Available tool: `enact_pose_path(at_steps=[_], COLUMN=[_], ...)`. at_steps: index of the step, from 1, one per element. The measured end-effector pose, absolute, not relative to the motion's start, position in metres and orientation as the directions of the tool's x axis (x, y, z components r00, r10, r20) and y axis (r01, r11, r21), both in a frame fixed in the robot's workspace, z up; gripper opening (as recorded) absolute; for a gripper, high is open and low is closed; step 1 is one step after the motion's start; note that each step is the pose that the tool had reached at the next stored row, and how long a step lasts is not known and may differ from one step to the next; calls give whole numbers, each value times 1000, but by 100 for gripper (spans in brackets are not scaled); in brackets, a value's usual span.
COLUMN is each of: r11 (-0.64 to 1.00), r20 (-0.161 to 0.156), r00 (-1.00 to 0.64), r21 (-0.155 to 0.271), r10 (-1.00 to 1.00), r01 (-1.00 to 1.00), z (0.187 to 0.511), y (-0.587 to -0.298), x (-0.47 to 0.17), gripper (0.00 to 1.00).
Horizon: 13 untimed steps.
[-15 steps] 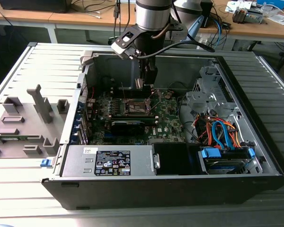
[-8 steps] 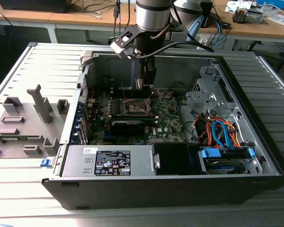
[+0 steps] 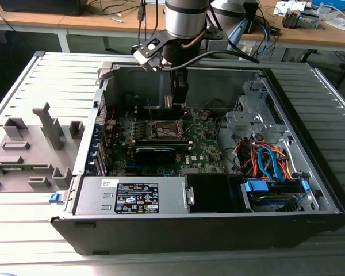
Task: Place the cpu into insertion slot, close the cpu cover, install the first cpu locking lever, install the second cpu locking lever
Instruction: 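Place the cpu into insertion slot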
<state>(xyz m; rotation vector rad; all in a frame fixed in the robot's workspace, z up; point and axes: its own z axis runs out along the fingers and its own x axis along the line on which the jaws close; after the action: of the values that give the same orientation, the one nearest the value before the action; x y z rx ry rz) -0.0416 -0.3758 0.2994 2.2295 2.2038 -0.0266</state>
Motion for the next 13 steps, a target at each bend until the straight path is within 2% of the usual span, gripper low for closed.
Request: enact_pose_path(at_steps=[13], r11=[-32], r20=[-18], r00=[31], r21=[-7], r10=[999], r01=[999], z=[299], y=[-376], x=[-42], gripper=[55])
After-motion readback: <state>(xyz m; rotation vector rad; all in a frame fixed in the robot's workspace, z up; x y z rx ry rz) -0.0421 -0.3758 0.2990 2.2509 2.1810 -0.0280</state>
